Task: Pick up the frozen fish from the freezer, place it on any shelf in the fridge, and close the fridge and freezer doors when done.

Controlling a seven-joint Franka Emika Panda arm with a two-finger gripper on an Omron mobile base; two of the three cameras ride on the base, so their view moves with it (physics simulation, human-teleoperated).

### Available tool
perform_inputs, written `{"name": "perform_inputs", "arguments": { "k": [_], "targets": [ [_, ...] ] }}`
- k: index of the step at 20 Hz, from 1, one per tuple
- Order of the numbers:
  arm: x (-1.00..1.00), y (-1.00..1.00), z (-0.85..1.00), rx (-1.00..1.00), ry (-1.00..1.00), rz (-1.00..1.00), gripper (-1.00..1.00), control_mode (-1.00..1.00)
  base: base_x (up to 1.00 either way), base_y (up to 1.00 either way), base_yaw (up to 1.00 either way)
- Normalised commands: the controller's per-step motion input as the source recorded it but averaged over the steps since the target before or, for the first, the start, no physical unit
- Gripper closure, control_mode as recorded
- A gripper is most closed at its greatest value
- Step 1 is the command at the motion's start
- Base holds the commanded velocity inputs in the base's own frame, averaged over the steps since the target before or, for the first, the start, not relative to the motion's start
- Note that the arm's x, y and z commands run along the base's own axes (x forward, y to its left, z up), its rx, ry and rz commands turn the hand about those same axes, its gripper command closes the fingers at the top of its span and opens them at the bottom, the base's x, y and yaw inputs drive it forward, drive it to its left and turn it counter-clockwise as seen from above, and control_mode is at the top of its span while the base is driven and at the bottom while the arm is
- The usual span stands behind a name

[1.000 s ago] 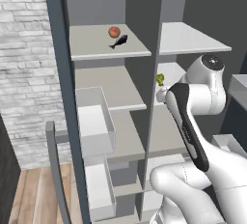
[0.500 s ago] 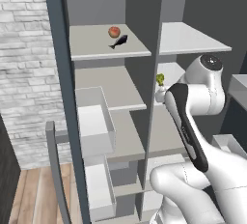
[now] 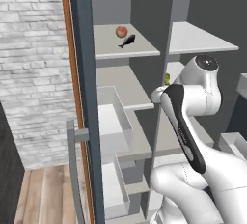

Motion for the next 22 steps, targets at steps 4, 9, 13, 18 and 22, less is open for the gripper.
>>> {"name": "perform_inputs", "arguments": {
  "k": [4,9,13,18,22],
  "targets": [
    [0.0,0.0,0.0,0.0,0.0,0.0,-1.0,1.0,0.23,0.1,-0.02],
    [0.0,0.0,0.0,0.0,0.0,0.0,-1.0,1.0,0.3,0.21,-0.04],
    [0.0,0.0,0.0,0.0,0.0,0.0,-1.0,1.0,0.15,0.31,-0.01],
    [0.0,0.0,0.0,0.0,0.0,0.0,-1.0,1.0,0.32,0.26,0.0],
    [0.0,0.0,0.0,0.0,0.0,0.0,-1.0,1.0,0.57,0.19,0.0]
  ]
}}
